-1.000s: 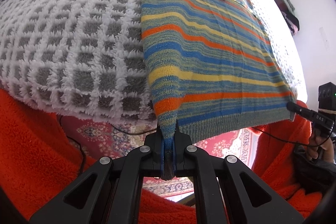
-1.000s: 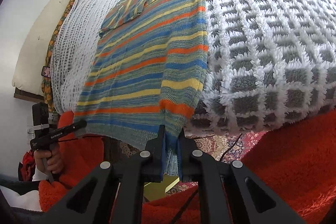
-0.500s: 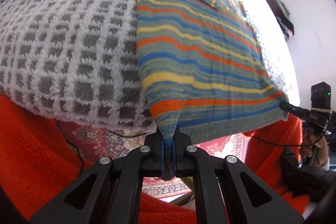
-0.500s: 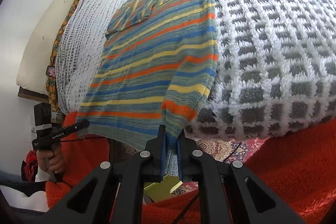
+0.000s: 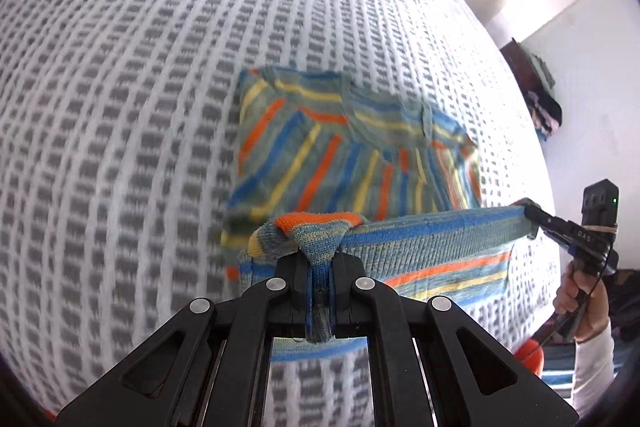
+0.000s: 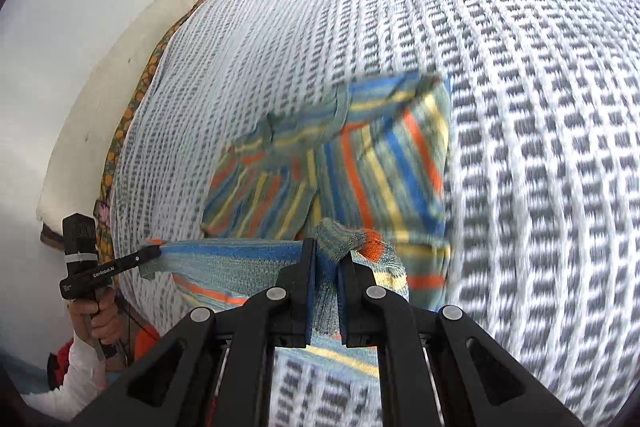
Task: Fold small clothes
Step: 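Lift the hem with both grippers and fold it toward the collar, then lower the hem onto the sweater and open both grippers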
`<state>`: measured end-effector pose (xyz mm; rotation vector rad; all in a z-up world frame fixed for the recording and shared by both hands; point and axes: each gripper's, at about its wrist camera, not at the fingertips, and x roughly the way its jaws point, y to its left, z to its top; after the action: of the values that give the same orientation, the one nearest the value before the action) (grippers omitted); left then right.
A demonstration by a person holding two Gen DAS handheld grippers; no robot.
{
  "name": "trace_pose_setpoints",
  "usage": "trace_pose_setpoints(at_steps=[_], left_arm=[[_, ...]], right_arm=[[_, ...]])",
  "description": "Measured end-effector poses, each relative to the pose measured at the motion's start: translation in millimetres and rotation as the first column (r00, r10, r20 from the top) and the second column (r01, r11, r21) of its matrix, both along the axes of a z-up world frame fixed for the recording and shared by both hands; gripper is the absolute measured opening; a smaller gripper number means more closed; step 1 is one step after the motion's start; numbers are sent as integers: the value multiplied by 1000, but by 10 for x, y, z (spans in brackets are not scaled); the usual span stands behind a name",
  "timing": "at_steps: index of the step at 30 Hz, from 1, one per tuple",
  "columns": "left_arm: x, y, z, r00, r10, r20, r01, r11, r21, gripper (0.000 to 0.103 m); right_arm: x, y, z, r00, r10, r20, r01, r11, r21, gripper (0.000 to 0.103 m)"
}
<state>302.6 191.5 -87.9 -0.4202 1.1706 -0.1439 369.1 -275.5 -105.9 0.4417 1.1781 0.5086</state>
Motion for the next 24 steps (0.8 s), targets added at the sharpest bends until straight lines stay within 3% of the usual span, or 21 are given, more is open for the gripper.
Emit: trace_pose_setpoints(at_steps=[3, 4, 5, 7, 9, 12, 16, 20, 24], left_arm=[[690, -24, -148, 999, 44, -8, -43, 996, 72, 9], [890, 8, -218, 996, 84, -21, -81, 993, 90, 18], [1048, 60, -287, 992, 116, -39, -112, 989, 97, 37], [1269, 168, -411, 981, 184, -68, -176, 977, 119, 54], [1283, 283, -453, 973, 224, -58, -213, 965, 152, 54], [1002, 351, -439, 980, 197, -15, -192, 966, 175, 55], [269, 322, -548, 994, 104, -22, -97, 974, 206, 66], [-394, 258, -796, 994, 64, -88, -54, 992, 113, 71], [-534, 134, -979, 991, 68, -111, -62, 996, 60, 74]], right_arm=[[653, 22, -190, 998, -66, 4, 66, 998, 21, 10], [838, 23, -253, 995, -98, 17, 97, 995, 29, 15], [1001, 5, -313, 990, -137, 31, 136, 990, 34, 16], [1235, -43, -440, 976, -213, 39, 212, 977, 20, 50], [1313, -133, -524, 959, -282, 36, 282, 959, 18, 57], [1251, -259, -510, 958, -284, 42, 283, 959, 35, 57], [809, -330, -468, 988, -142, 67, 145, 989, -38, 57], [150, -424, -586, 998, -59, -9, 59, 998, -20, 58], [-229, -314, -717, 998, -10, -65, 10, 1000, 2, 62]])
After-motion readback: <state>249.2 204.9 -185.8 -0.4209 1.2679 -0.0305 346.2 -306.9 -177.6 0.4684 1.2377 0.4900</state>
